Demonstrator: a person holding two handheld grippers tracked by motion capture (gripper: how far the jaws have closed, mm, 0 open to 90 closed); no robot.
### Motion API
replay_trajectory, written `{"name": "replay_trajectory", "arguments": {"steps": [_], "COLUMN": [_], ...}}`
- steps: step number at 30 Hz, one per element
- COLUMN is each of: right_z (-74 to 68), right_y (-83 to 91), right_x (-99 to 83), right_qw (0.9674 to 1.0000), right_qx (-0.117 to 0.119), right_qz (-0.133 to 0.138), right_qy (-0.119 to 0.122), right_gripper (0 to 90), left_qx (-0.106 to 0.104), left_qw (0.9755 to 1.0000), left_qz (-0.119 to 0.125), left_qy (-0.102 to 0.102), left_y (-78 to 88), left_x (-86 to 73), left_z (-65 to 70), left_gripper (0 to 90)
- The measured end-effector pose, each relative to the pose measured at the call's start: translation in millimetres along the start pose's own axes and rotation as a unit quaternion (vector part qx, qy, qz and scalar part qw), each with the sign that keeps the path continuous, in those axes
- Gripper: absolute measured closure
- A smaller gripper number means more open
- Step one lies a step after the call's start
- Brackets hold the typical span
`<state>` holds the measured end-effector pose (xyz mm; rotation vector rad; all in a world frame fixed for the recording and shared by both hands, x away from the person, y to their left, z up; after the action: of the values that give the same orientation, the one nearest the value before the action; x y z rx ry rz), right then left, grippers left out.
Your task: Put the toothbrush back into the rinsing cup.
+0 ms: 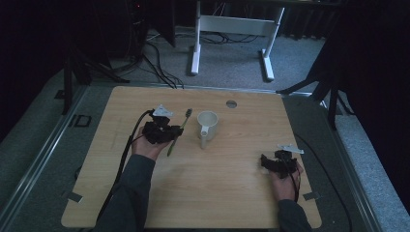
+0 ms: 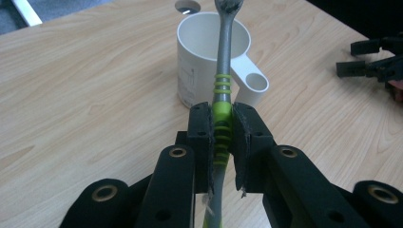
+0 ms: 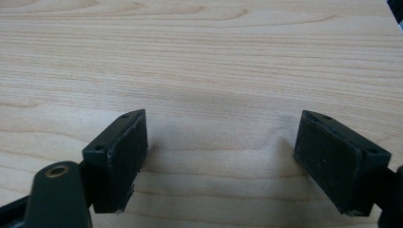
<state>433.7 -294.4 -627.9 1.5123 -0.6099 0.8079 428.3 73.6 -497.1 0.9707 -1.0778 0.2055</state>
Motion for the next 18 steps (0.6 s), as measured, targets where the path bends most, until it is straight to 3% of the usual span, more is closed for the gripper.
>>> {"name": "replay_trajectory", "arguments": {"steps": [18], "right_z": [0.2], "right_y": [-0.1], "right_x": [0.1], "right_qw": [1.0000], "right_qx": [0.000], "right_qz": [0.001], "right_qy": [0.001], "right_gripper": [18.1], "left_qx": [0.004], "left_qw": [0.9996], "left_qz": [0.027], "left_qy": [-0.003], "left_y": [-1.7], "left_x": [6.0], "left_z": [1.7], "left_gripper": [78.9]}}
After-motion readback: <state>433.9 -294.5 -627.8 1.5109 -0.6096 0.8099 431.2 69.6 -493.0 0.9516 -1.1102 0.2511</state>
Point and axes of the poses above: each handheld gripper's, and its own axes: y roughly backward along the jaws, x roughly out of its top, z roughly to its right, the point moved 10 cm from there along -y, roughly forward along the jaws, and after that the axes turned 5 degrees about z, right-handed, at the moved point
